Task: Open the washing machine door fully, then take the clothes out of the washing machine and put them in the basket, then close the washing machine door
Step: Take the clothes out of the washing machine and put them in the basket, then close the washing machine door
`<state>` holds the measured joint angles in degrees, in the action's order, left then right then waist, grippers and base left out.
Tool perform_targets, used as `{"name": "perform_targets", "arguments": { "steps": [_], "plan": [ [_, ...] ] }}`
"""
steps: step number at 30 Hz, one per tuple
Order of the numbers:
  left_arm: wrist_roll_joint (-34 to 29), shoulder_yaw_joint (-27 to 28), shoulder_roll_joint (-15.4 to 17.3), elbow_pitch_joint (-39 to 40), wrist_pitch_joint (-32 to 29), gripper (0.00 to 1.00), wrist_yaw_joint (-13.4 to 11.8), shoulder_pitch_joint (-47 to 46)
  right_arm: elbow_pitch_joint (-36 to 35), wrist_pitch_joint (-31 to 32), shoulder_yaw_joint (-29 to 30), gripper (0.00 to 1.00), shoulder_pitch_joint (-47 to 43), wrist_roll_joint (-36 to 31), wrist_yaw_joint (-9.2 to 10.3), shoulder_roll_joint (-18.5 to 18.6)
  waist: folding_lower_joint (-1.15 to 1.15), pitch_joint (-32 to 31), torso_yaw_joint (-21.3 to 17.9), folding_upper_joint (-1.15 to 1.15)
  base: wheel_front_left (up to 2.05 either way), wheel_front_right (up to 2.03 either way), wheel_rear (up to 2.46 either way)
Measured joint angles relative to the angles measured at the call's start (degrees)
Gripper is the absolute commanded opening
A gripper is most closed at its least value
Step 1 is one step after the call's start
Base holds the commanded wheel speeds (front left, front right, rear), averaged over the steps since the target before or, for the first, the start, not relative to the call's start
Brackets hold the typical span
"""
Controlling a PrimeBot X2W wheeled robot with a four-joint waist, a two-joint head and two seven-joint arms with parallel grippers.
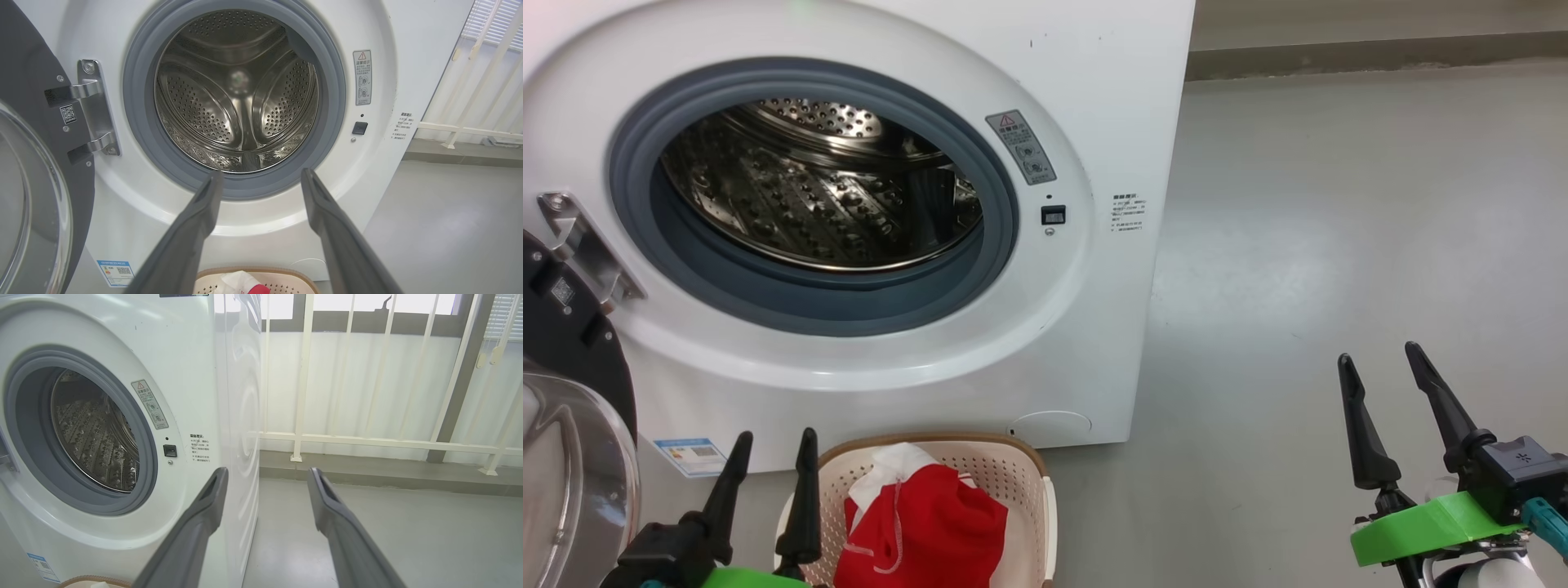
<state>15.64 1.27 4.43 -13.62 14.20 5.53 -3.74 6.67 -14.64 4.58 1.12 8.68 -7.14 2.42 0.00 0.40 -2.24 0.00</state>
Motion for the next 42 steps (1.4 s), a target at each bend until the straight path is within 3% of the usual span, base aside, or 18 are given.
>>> {"name": "perform_targets", "arguments": {
  "steps": [14, 20, 42],
  "plan": [
    [0.57, -0.78, 0.22, 0.22, -0.48, 1.0, -0.31, 0.2, -0.25, 0.0, 0.21, 1.0, -0.01, 0.0, 0.0, -0.02, 0.0, 0.44, 0.1, 0.0, 0.0, 0.0, 0.0],
    [0.0, -1.0, 0.54, 0.18, -1.0, 1.0, -2.07, 0.2, 0.08, 0.0, 0.25, 1.0, -0.01, 0.0, 0.0, -0.02, 0.0, 0.68, 0.06, 0.0, -0.33, 0.33, 0.0],
    [0.57, -1.77, 0.59, 0.63, -0.57, 1.0, -2.2, 0.2, 1.97, 0.0, 0.09, 1.0, 0.05, -1.32, 0.0, -0.07, 0.0, 0.49, 0.21, 0.0, -1.39, 1.39, 0.0]
  ]
}}
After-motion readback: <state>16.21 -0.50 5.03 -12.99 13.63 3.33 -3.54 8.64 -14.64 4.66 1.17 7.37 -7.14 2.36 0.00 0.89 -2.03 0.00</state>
